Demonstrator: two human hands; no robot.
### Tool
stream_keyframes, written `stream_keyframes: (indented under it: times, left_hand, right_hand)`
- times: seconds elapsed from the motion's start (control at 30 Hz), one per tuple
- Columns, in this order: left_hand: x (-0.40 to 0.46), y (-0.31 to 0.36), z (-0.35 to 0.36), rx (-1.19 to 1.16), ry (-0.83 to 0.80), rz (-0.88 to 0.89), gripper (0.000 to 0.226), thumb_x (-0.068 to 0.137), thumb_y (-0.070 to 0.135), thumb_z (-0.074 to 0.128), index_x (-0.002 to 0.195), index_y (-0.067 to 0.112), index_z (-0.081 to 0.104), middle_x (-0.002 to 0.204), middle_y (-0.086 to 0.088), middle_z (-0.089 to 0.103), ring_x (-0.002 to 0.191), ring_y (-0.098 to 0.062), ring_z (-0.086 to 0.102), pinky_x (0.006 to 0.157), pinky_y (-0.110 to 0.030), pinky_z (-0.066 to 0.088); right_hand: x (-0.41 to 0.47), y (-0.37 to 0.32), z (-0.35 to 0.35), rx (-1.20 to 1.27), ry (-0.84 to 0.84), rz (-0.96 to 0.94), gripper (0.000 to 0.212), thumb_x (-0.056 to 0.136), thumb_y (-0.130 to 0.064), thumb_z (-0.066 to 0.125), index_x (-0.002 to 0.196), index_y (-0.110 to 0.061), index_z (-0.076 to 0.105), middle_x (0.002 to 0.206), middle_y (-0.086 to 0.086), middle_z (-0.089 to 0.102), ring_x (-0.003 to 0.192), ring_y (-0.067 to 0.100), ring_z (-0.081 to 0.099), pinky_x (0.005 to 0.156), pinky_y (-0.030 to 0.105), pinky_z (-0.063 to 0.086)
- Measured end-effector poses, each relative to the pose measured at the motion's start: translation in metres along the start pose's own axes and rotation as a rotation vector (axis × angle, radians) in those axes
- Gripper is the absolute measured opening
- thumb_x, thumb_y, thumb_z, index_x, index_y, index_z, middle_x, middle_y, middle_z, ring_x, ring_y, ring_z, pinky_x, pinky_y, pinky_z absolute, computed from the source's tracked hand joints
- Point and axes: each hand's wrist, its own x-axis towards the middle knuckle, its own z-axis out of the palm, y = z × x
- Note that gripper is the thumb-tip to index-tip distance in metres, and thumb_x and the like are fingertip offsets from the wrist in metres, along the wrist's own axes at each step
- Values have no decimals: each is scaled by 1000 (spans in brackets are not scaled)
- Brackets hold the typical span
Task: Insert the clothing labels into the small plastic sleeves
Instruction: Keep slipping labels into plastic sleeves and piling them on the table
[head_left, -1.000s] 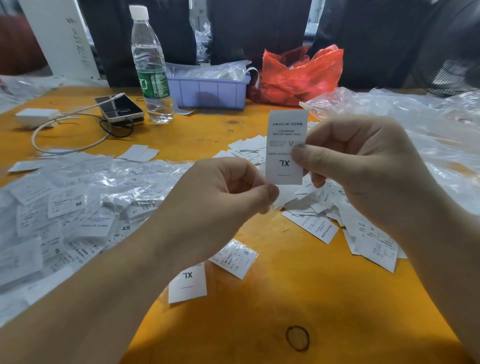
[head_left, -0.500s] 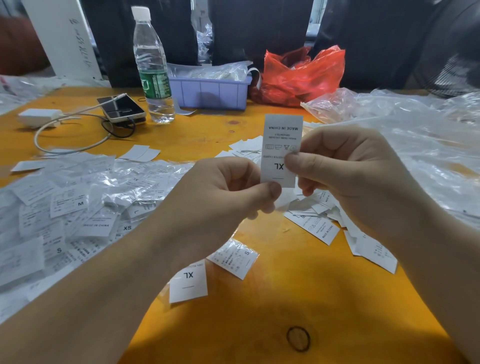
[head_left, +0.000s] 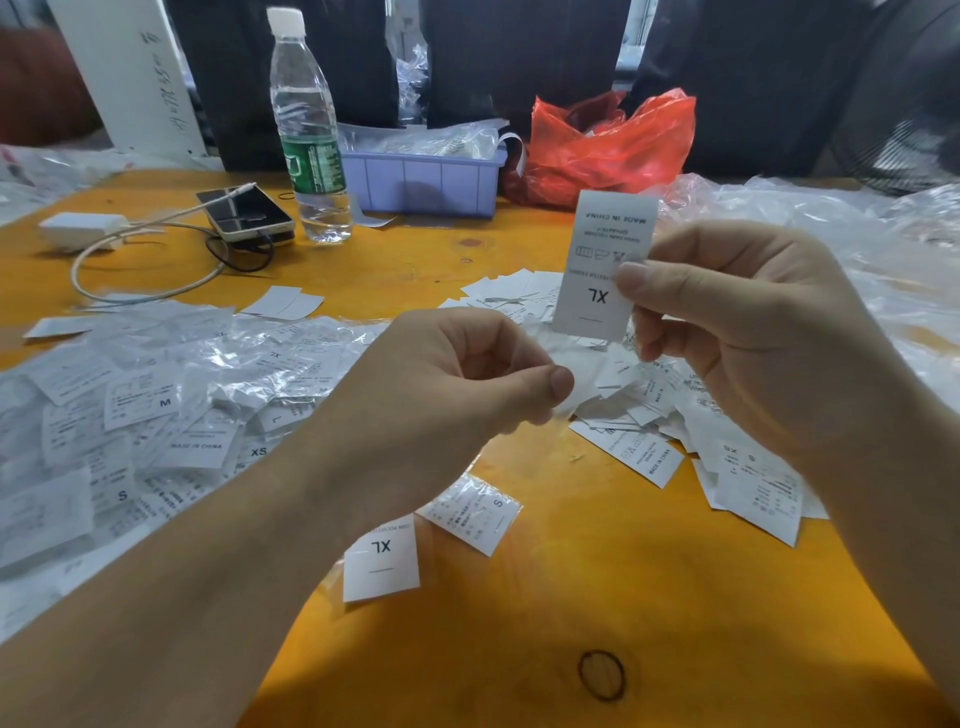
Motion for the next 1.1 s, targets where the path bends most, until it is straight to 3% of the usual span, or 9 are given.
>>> stream_keyframes:
  times: [0.27,0.47,0.67,0.83,0.93,1.1]
  left_hand:
    - [-1,0,1,4,10,-7,23,66,38,74,73,16,71,65,4,71,57,-2,59,51,-9,44]
    - [-1,-1,2,1,9,-14,11,76,23,77,71,15,71,65,3,71,57,-1,59,52,-10,45]
    - [-1,-1,2,14,-14,-12,9,77,23,77,72,17,71,66,3,72,58,-2,61,54,-11,48]
    - [-1,0,2,24,-29,5,19,68,37,74,73,18,72,67,3,72,60,-3,62,56,-13,49]
    - [-1,-1,2,32,-37,10,22,67,39,73,74,18,72,68,4,72,61,-3,63,58,-14,51]
    - [-1,-2,2,30,-52,-3,11,74,29,76,73,19,72,68,4,72,61,-1,62,56,-11,47]
  right_hand:
    - [1,-1,0,64,-32,45,13,79,-19,67,71,-15,76,90,17,73,59,17,53,58,24,48]
    - [1,1,3,95,-72,86,14,78,-18,67,67,-17,75,95,28,68,60,18,51,59,27,48]
    - [5,2,1,251,-122,229,15,78,-17,67,64,-16,71,82,15,70,55,15,53,58,25,49]
    - [6,2,1,366,-116,318,7,77,-16,67,71,-15,63,75,11,68,52,13,51,52,21,46]
    - [6,2,0,351,-102,321,4,75,-17,64,74,-14,61,74,10,68,51,13,51,50,20,46]
    - [6,1,2,319,-91,287,10,72,-17,66,63,-19,67,75,11,69,50,14,52,48,21,46]
